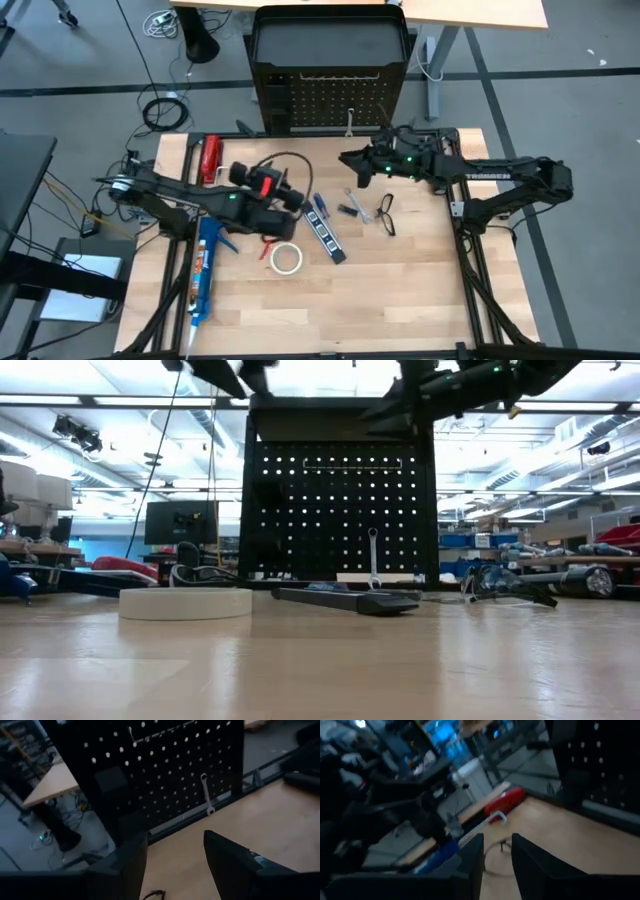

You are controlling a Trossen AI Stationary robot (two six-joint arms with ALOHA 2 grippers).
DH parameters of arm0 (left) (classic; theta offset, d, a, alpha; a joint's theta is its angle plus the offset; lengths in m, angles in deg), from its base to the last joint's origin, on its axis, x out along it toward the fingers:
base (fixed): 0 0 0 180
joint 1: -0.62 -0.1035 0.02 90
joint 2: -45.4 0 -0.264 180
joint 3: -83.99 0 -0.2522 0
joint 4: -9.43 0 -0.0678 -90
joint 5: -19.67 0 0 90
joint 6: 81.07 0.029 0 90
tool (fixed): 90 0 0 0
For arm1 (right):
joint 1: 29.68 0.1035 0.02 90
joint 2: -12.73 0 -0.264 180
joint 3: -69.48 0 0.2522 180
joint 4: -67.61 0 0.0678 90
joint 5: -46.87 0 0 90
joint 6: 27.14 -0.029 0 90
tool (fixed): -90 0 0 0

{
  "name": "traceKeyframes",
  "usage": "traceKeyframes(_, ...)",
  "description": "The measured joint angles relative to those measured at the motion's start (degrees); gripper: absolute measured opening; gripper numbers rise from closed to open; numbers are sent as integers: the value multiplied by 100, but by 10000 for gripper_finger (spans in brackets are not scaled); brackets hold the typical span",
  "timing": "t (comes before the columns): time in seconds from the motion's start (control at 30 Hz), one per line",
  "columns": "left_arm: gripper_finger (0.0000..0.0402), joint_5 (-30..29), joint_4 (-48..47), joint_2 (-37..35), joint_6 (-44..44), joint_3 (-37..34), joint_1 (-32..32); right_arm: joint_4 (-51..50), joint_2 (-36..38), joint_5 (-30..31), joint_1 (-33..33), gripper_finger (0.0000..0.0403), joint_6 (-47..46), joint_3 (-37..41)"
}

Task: Hang tools onto peg board
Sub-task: Unhang the wrench from the black pegboard

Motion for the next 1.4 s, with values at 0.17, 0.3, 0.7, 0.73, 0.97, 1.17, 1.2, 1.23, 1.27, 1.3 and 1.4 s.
traceKeyframes(0.17, 198, -74, -114, -816, 16, -336, 279, 803, -435, 816, 370, 80, -37, 0)
traceKeyframes(0.3, 183, -60, -82, -1402, -156, -577, 408, 1058, -738, 1244, 629, 58, -117, -265)
traceKeyframes(0.7, 161, 68, 113, -2066, 790, -708, 428, 671, -1989, 1191, 716, 32, 1825, -2082)
traceKeyframes(0.73, 161, 59, 114, -2094, 700, -708, 428, 656, -2068, 1192, 673, 32, 1906, -2170)
traceKeyframes(0.97, 161, -45, 118, -2133, 791, -708, 430, 703, -2455, 742, 154, 47, 2021, -2265)
traceKeyframes(1.17, 161, -194, 192, -2141, 630, -708, 450, 744, -2802, -203, -251, 100, 1690, -2260)
traceKeyframes(1.2, 161, -232, 167, -2169, 636, -708, 479, 714, -2855, -216, -302, 112, 1754, -2260)
traceKeyframes(1.23, 161, -249, 149, -2198, 675, -708, 516, 681, -2919, -222, -352, 126, 1821, -2260)
traceKeyframes(1.27, 161, -287, 151, -2226, 737, -704, 547, 658, -2970, -221, -412, 140, 1843, -2260)
traceKeyframes(1.3, 161, -307, 147, -2265, 849, -699, 573, 596, -3009, -220, -464, 154, 1829, -2260)
traceKeyframes(1.4, 160, -265, 70, -2420, 1022, -699, 700, 438, -3051, -211, -607, 202, 1658, -2263)
